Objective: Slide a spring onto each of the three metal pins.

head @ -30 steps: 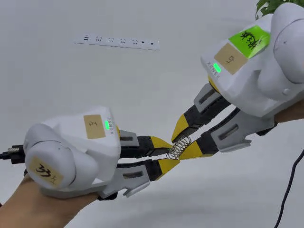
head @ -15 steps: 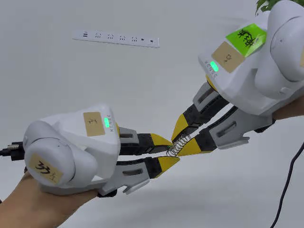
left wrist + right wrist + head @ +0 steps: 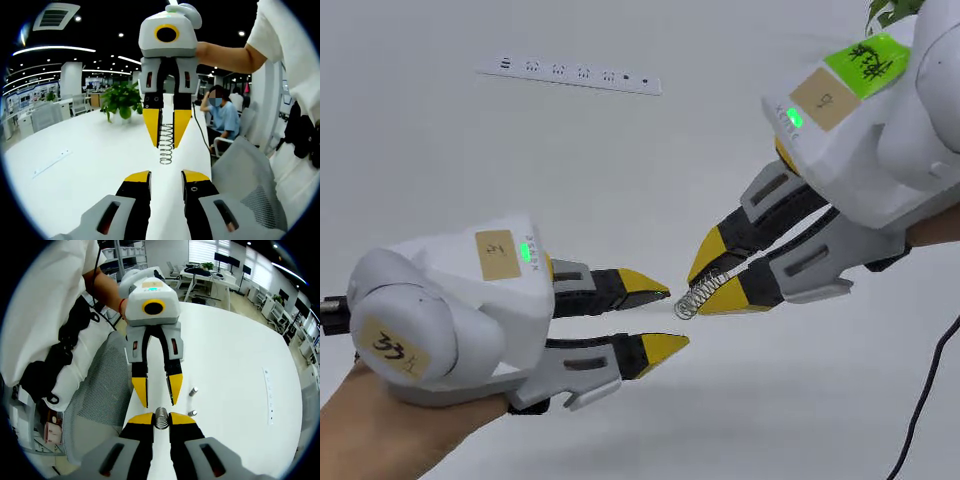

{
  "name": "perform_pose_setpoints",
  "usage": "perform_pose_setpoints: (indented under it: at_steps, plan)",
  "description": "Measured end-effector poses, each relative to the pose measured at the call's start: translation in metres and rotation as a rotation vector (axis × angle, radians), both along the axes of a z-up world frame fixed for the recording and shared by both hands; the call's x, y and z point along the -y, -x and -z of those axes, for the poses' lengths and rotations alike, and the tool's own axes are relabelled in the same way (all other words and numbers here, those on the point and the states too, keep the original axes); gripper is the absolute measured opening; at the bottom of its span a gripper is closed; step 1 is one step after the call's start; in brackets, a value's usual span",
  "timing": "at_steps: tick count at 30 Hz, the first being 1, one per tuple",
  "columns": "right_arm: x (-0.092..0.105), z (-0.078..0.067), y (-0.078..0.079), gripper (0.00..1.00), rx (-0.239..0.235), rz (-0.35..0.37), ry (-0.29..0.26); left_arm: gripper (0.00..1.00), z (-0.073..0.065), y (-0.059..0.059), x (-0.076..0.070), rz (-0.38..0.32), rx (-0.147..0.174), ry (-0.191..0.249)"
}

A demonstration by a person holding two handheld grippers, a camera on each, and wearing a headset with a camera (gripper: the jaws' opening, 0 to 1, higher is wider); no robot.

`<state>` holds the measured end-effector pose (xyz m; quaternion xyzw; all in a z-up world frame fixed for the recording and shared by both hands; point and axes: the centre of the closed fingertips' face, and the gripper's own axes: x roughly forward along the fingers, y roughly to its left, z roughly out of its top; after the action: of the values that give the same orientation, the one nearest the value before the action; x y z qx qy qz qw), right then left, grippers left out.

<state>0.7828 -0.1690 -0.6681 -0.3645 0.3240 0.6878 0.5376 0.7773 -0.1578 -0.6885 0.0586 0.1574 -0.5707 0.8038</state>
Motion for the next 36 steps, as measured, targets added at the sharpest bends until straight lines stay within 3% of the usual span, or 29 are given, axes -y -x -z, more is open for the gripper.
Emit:
perform_pose_setpoints:
  at_steps: [11, 19, 29, 36]
  plan:
    - [0.029, 0.020, -0.039, 0.12, 0.023, 0.184, 0.048, 0.35, 0.013, -0.014, -0.050, -0.113, -0.005, -0.030]
    - [0.042, 0.055, -0.057, 0.12, 0.060, 0.254, 0.111, 0.51, 0.023, -0.023, -0.084, -0.189, -0.006, -0.062]
    - [0.044, 0.089, -0.069, 0.12, 0.080, 0.260, 0.173, 0.67, 0.034, -0.027, -0.094, -0.208, -0.030, -0.068]
    - [0.046, 0.103, -0.072, 0.12, 0.073, 0.265, 0.192, 0.74, 0.039, -0.025, -0.094, -0.207, -0.047, -0.067]
